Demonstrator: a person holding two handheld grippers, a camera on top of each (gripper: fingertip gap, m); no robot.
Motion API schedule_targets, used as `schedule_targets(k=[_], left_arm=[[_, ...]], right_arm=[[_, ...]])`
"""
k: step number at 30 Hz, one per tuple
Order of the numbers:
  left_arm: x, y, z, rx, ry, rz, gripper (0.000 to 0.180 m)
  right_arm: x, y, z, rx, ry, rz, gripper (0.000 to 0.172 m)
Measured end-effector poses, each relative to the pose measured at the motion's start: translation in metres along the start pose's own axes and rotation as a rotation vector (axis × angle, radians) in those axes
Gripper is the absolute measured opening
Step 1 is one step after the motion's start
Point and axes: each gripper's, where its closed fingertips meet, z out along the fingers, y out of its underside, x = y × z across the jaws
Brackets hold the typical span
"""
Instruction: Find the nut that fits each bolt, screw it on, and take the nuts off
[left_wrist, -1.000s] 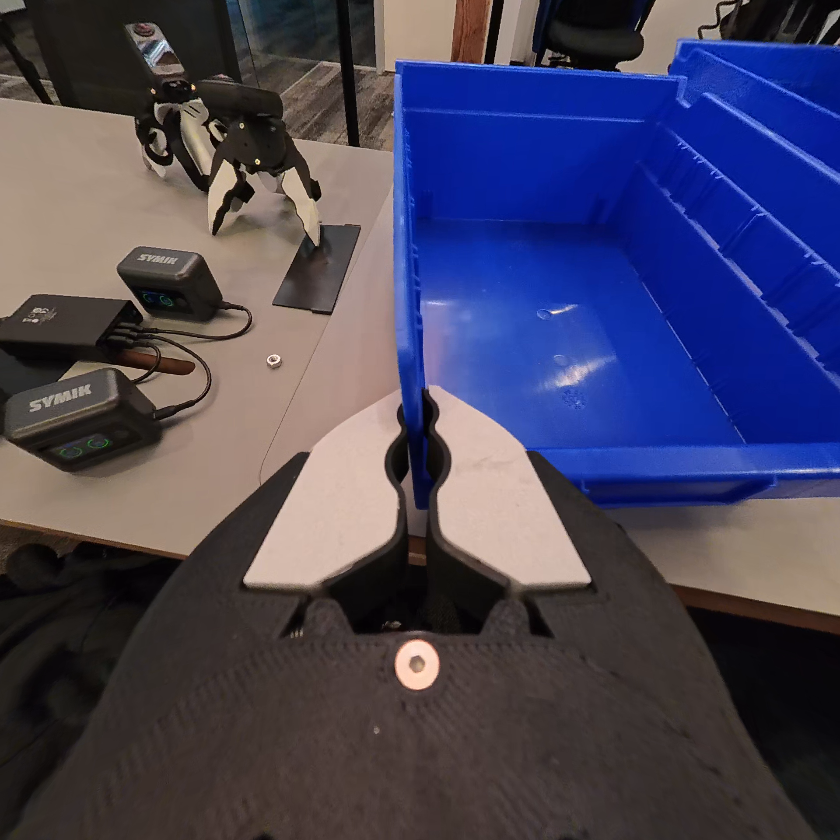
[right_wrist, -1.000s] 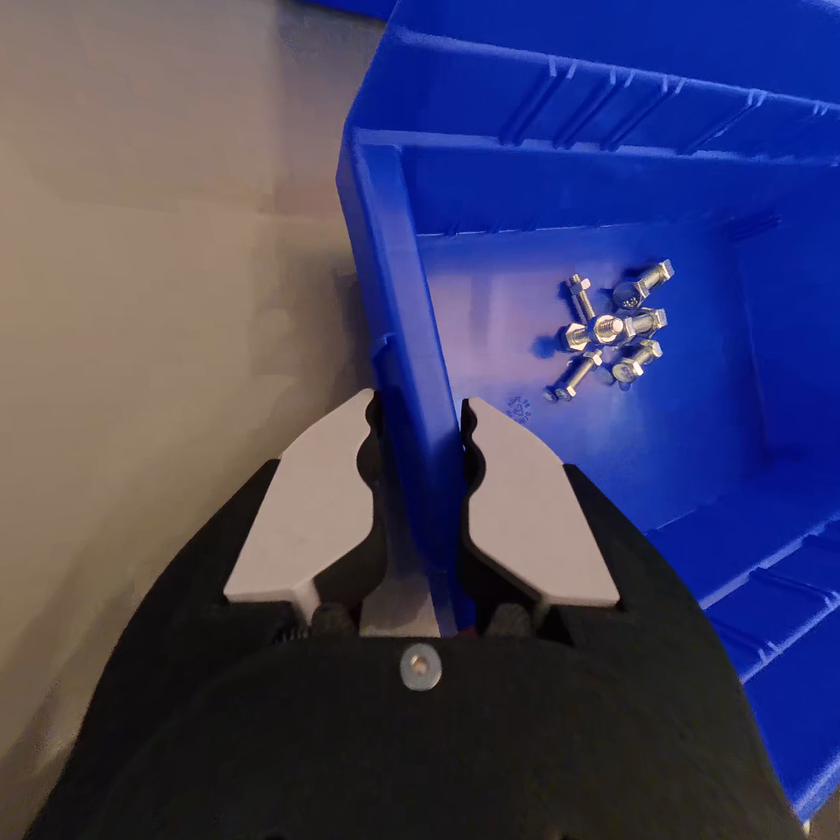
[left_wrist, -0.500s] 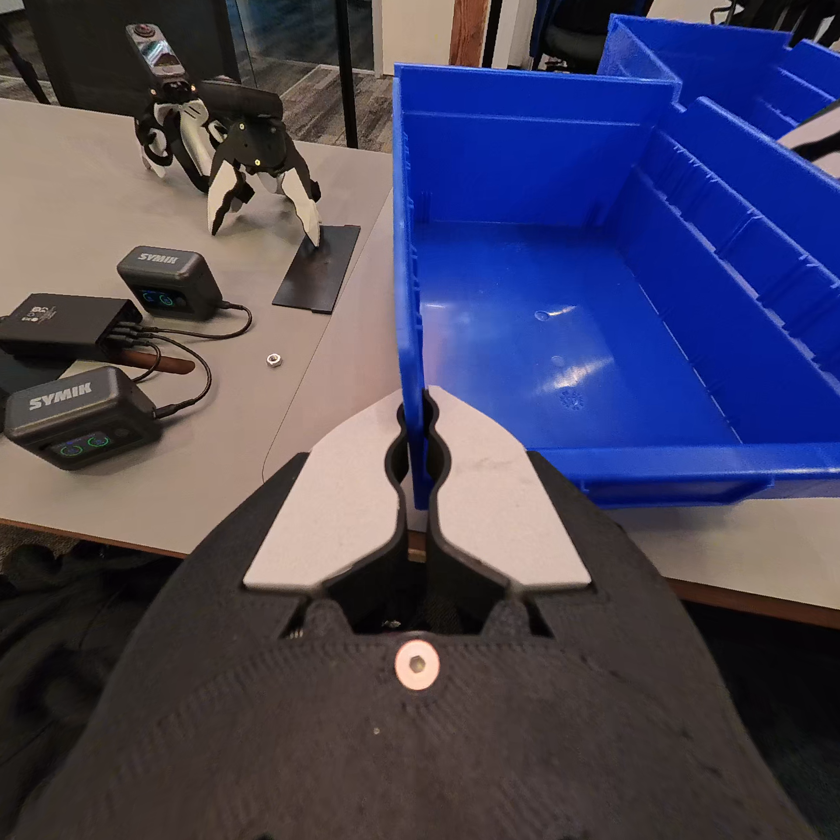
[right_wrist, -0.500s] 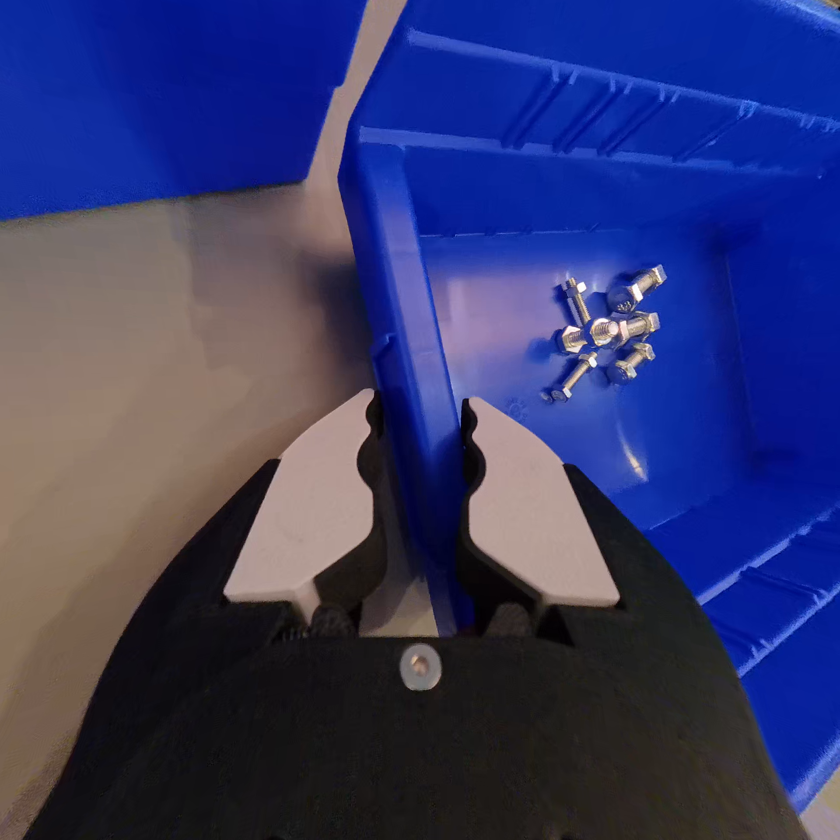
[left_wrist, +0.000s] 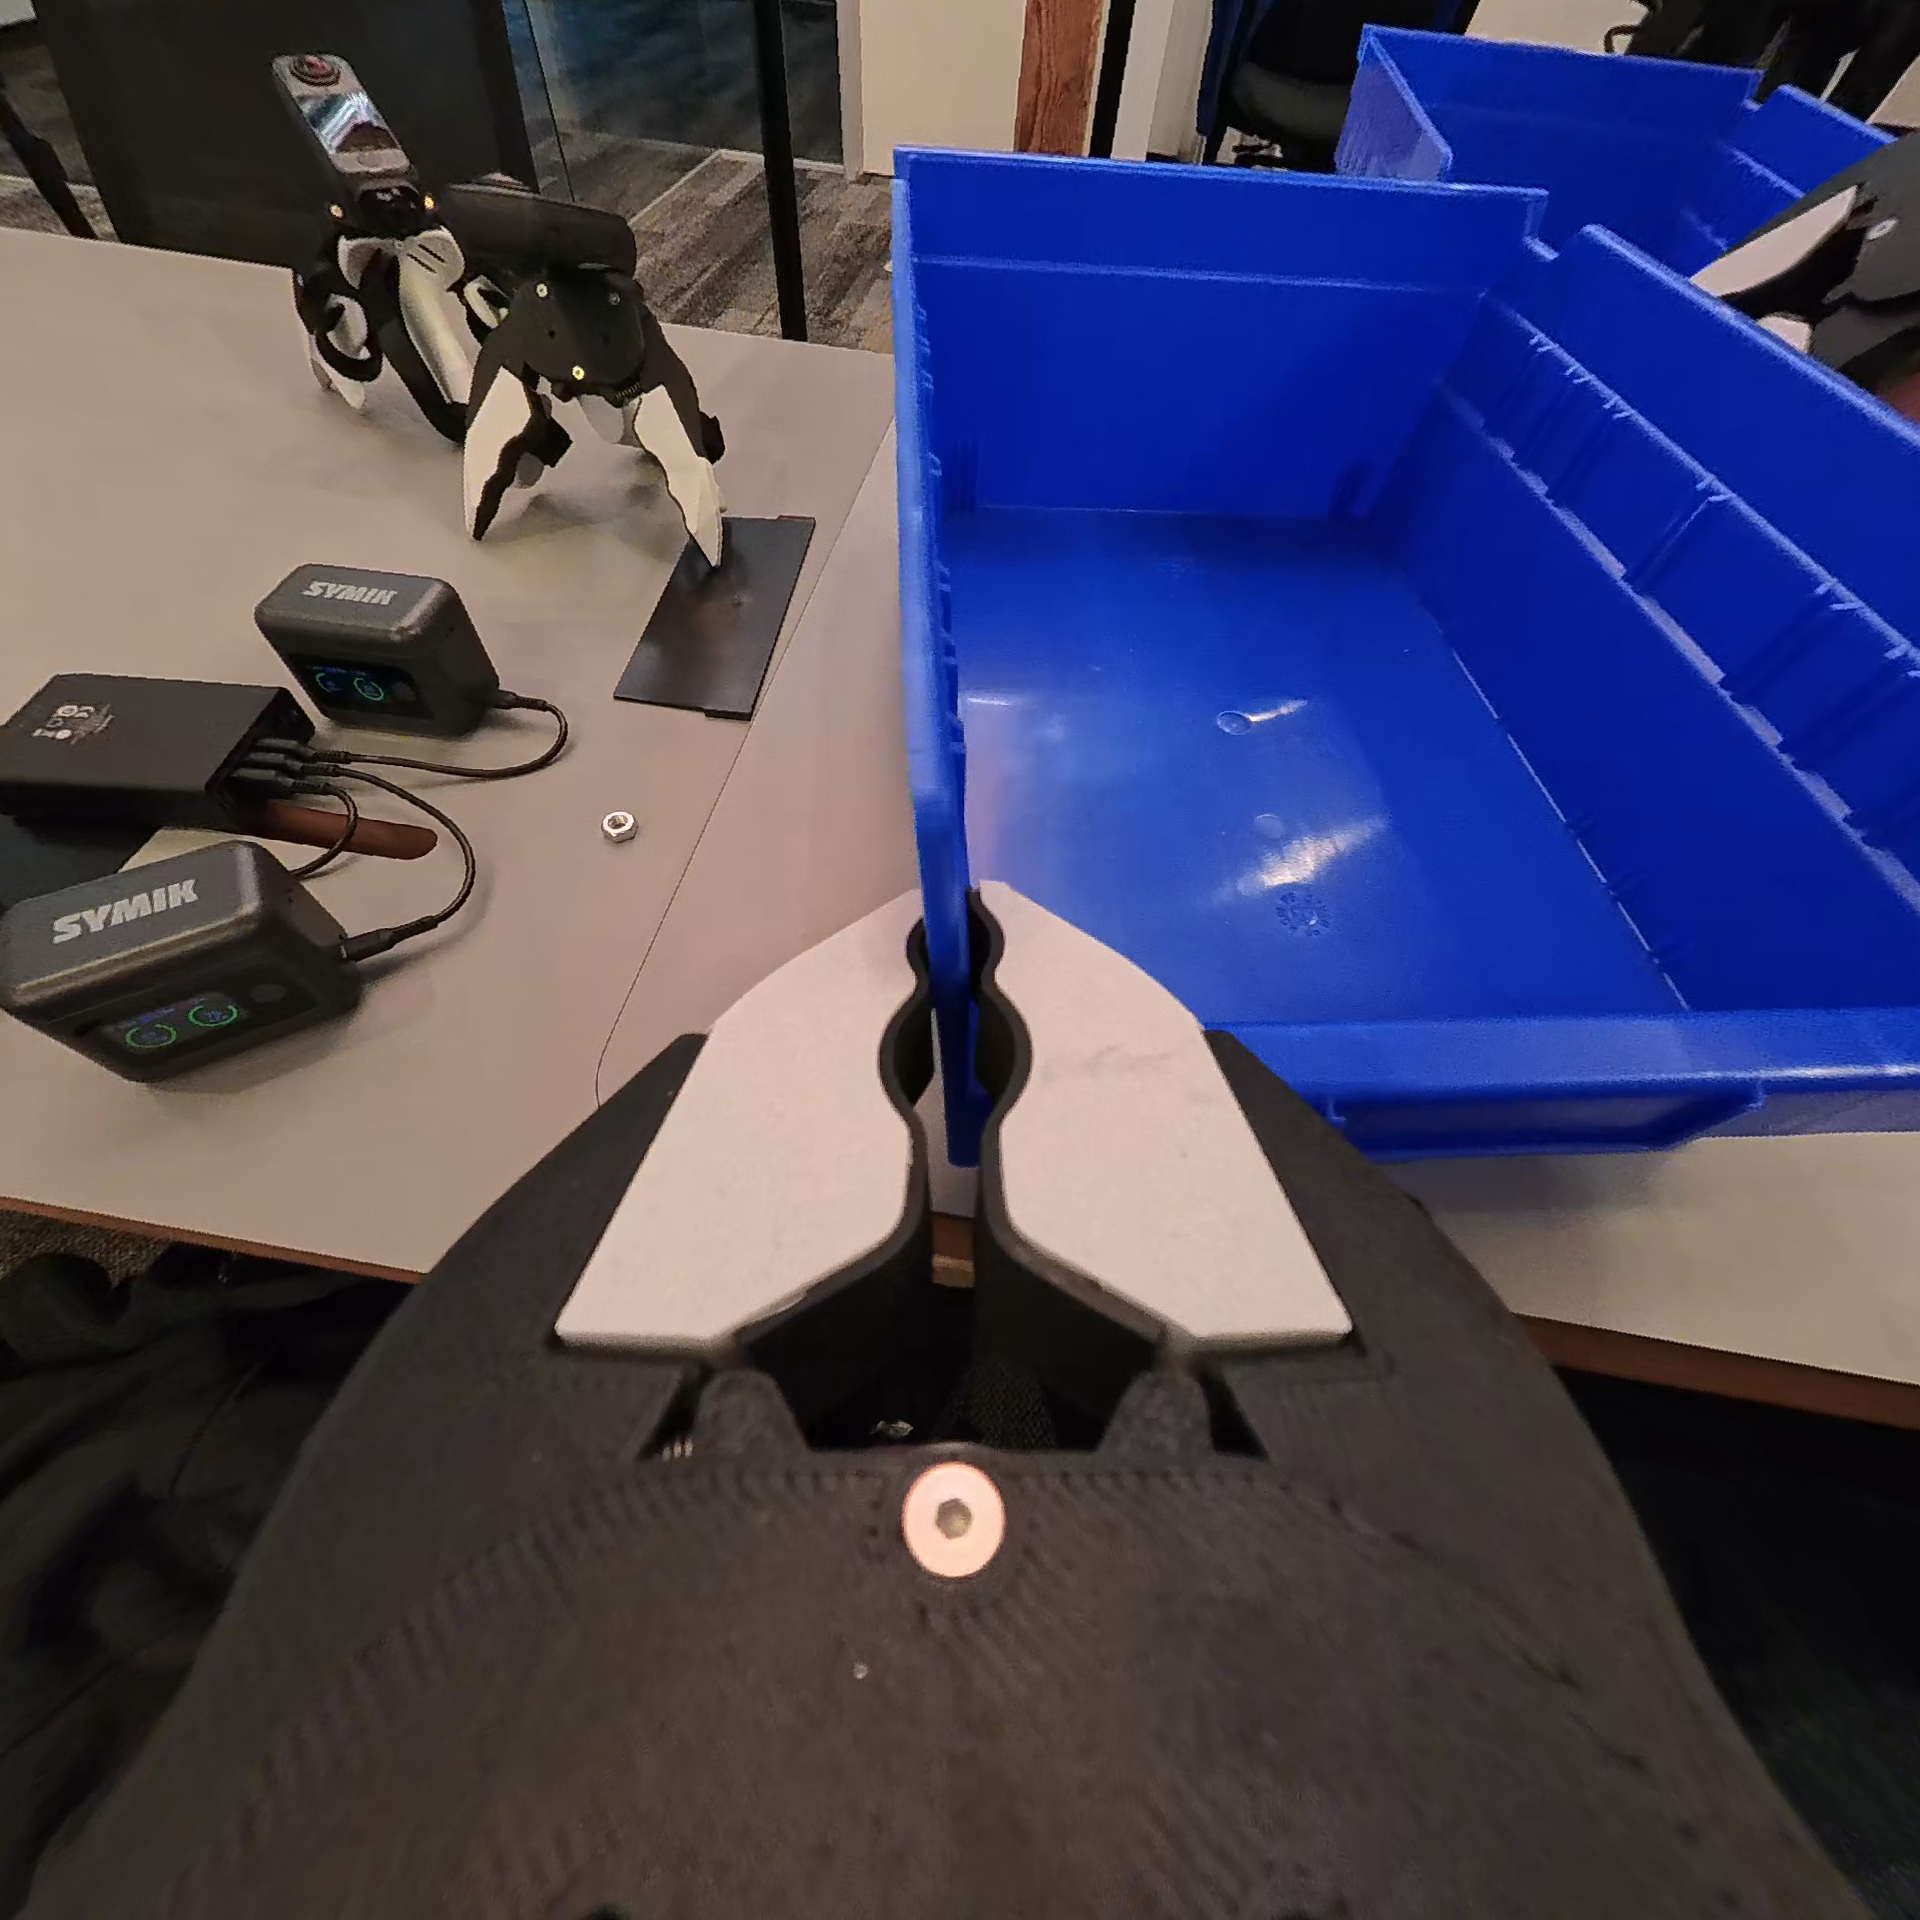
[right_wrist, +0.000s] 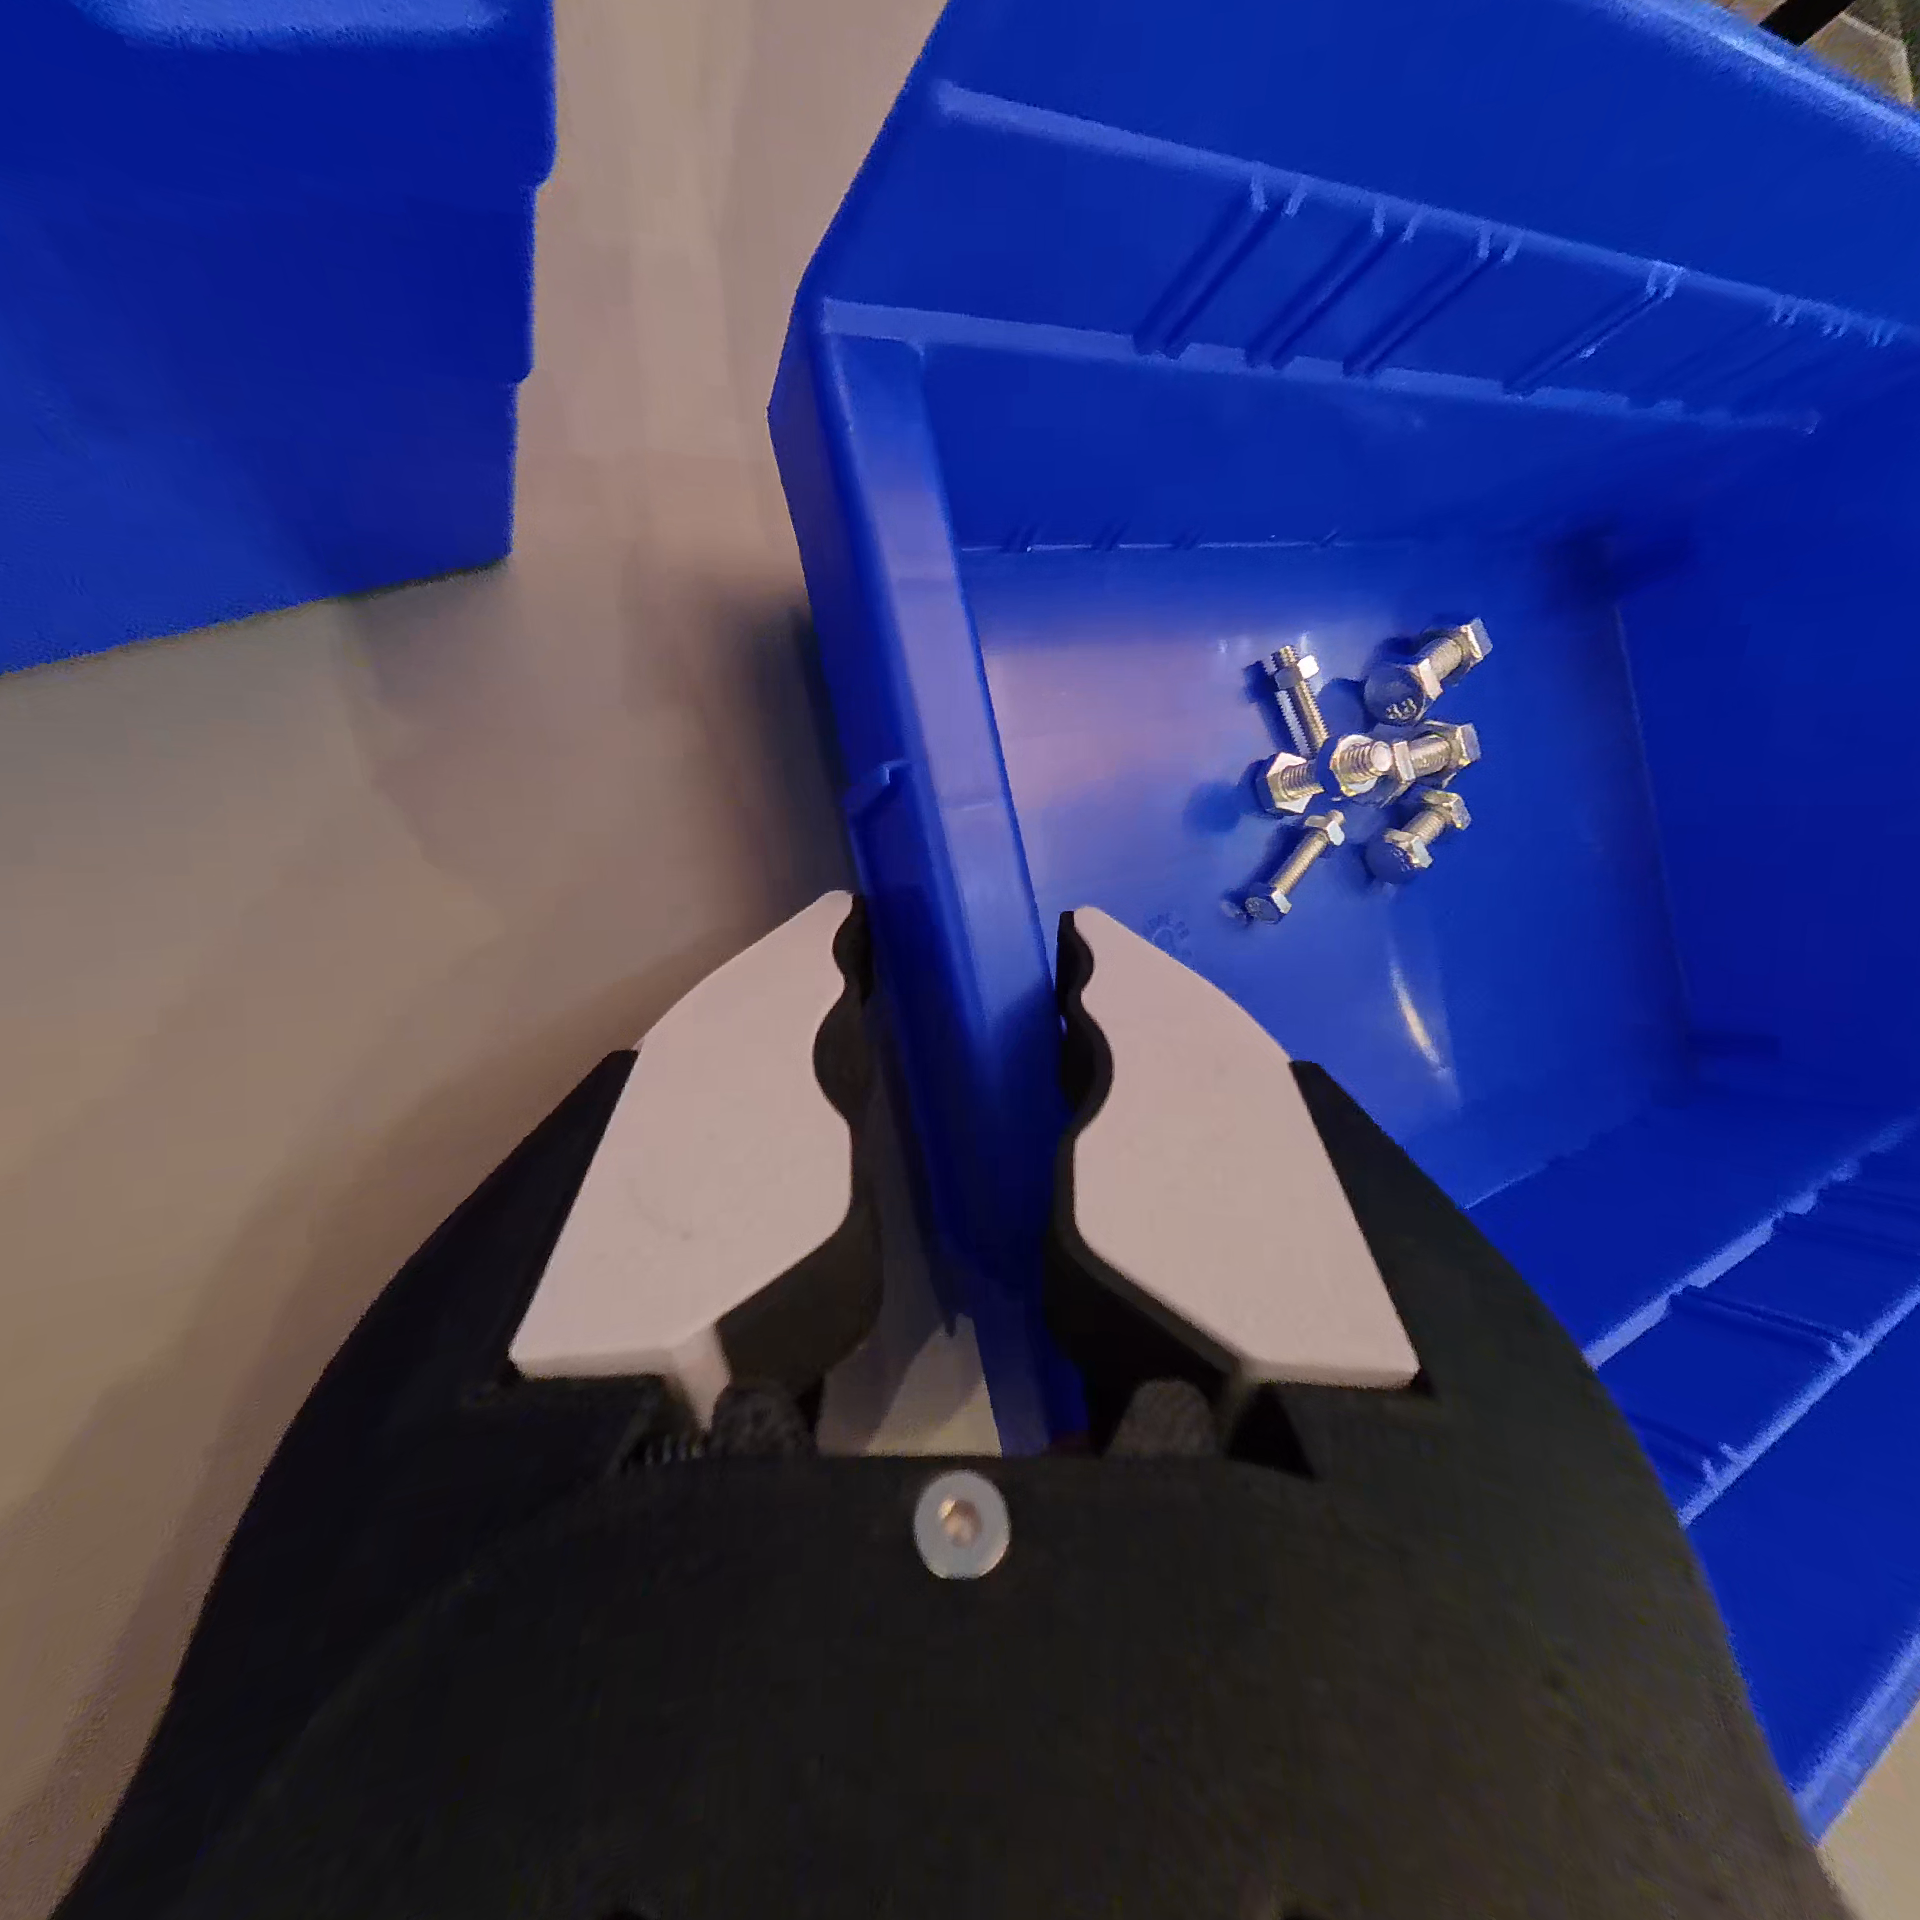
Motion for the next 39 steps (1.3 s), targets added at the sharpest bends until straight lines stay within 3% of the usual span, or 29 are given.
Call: schedule_targets(k=[6,9,18,26,33,39], left_arm=[[0.001,0.0,0.0,0.0,0.004,0.0,0.002],[0.003,0.001,-0.002,-0.004,0.01,0.012,0.003],[0.026,0.004,-0.007,0.013,0.138,0.014,0.003],[0.077,0.009,-0.009,-0.05,0.352,0.117,0.002],[0.137,0.006,0.008,-0.083,0.477,0.174,0.002],[0.197,0.003,0.026,-0.102,0.56,0.248,0.002]], right_arm=[[0.004,-0.007,0.002,0.032,-0.007,0.033,0.038],[0.002,-0.01,-0.007,0.093,-0.014,0.055,0.05],[-0.038,-0.027,-0.122,0.419,-0.185,0.08,0.052],[-0.083,0.018,-0.206,0.511,-0.318,0.148,0.049],[-0.094,0.077,-0.249,0.477,-0.153,0.207,0.055],[-0.096,0.133,-0.28,0.475,-0.112,0.317,0.056]])
